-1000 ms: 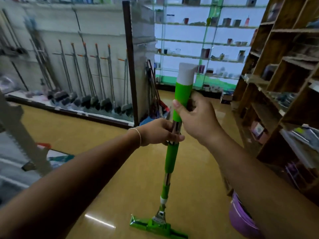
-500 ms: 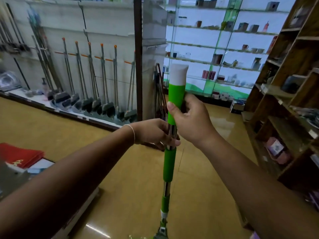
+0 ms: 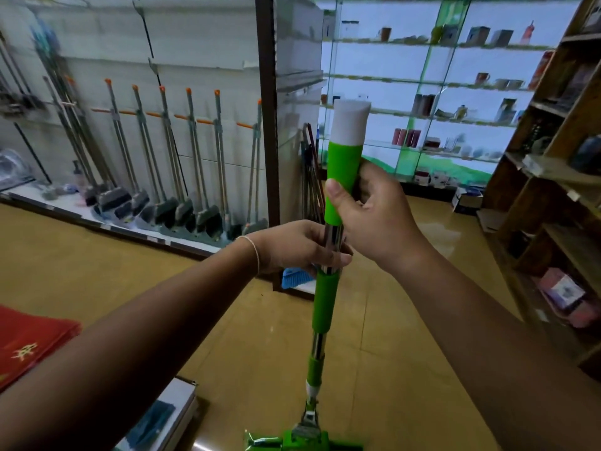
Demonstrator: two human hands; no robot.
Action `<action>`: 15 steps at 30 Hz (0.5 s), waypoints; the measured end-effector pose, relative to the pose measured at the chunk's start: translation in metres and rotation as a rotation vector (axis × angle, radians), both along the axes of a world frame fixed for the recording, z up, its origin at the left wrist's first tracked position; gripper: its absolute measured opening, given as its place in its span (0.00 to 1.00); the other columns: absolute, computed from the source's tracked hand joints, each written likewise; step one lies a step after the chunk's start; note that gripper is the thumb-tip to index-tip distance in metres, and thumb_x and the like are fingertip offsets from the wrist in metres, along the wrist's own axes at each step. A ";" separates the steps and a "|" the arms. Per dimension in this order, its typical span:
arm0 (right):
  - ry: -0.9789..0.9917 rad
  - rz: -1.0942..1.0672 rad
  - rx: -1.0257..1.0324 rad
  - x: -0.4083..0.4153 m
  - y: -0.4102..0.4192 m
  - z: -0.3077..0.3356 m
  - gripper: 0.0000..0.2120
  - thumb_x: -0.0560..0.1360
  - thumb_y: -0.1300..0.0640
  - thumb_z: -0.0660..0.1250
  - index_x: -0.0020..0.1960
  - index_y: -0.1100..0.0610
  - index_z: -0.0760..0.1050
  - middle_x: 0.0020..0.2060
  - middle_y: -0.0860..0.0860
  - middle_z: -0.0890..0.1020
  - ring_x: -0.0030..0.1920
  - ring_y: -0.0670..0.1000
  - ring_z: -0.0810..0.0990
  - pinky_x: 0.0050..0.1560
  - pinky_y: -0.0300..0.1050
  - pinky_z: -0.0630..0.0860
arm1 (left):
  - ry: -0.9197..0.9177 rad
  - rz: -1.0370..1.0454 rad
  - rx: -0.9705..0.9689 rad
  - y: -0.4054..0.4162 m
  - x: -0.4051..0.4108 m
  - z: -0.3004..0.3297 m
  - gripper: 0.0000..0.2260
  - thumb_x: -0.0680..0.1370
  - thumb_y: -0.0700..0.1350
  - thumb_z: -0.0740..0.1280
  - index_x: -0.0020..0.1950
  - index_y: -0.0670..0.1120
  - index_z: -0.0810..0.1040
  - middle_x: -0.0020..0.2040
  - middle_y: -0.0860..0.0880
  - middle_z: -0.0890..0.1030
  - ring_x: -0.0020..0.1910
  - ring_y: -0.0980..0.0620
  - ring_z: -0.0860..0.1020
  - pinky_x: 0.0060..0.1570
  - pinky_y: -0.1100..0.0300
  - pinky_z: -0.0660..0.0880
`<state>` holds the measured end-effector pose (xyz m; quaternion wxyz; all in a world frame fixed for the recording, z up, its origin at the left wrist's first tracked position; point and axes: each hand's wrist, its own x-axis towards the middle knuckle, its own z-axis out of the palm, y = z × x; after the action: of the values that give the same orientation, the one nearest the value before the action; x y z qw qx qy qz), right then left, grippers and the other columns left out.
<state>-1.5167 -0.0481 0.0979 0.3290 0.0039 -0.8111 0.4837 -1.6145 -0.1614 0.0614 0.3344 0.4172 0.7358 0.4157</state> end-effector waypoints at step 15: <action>-0.034 0.267 -0.025 -0.227 0.065 -0.003 0.04 0.78 0.51 0.67 0.52 0.45 0.74 0.45 0.49 0.81 0.47 0.47 0.81 0.51 0.53 0.81 | 0.064 0.277 -0.031 0.046 -0.197 -0.003 0.15 0.73 0.48 0.70 0.53 0.38 0.80 0.51 0.40 0.83 0.54 0.43 0.81 0.64 0.40 0.73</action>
<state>-1.7441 0.0168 0.0951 0.2479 0.0997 -0.8026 0.5334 -1.8118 -0.1158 0.0587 0.2565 0.3195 0.8029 0.4329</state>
